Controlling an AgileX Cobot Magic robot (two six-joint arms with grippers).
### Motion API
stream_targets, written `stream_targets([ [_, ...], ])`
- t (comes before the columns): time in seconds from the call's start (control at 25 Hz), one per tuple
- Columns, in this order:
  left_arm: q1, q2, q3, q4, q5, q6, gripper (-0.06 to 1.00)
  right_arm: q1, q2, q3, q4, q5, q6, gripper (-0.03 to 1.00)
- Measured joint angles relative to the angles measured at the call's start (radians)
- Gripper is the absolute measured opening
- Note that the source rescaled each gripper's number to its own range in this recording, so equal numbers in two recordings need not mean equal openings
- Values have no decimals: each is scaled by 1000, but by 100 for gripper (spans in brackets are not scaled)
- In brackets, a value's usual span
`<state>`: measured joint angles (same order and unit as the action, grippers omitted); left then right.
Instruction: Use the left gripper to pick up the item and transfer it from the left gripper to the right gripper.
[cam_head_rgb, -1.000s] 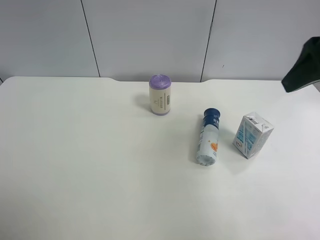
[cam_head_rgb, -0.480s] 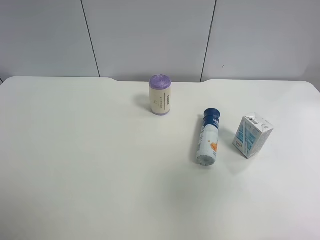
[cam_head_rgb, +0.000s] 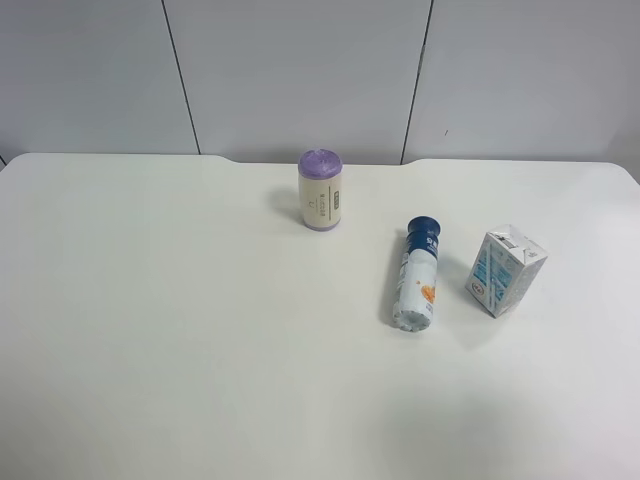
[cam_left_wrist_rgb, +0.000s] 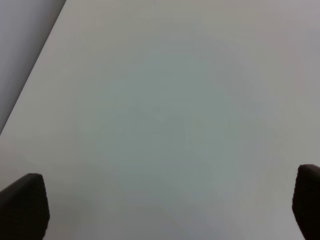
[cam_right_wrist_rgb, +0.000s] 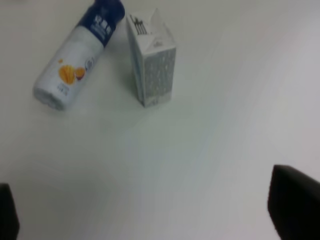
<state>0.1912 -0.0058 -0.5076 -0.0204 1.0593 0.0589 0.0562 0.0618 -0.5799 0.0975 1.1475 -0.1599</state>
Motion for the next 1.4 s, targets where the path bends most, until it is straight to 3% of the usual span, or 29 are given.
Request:
stream_targets([
  [0.36,0,0,0,0,0,0,99,0,-65,70,-9,-70,24,100],
  [1.4,0,0,0,0,0,0,99,0,-65,72,-11,-82,28,100],
])
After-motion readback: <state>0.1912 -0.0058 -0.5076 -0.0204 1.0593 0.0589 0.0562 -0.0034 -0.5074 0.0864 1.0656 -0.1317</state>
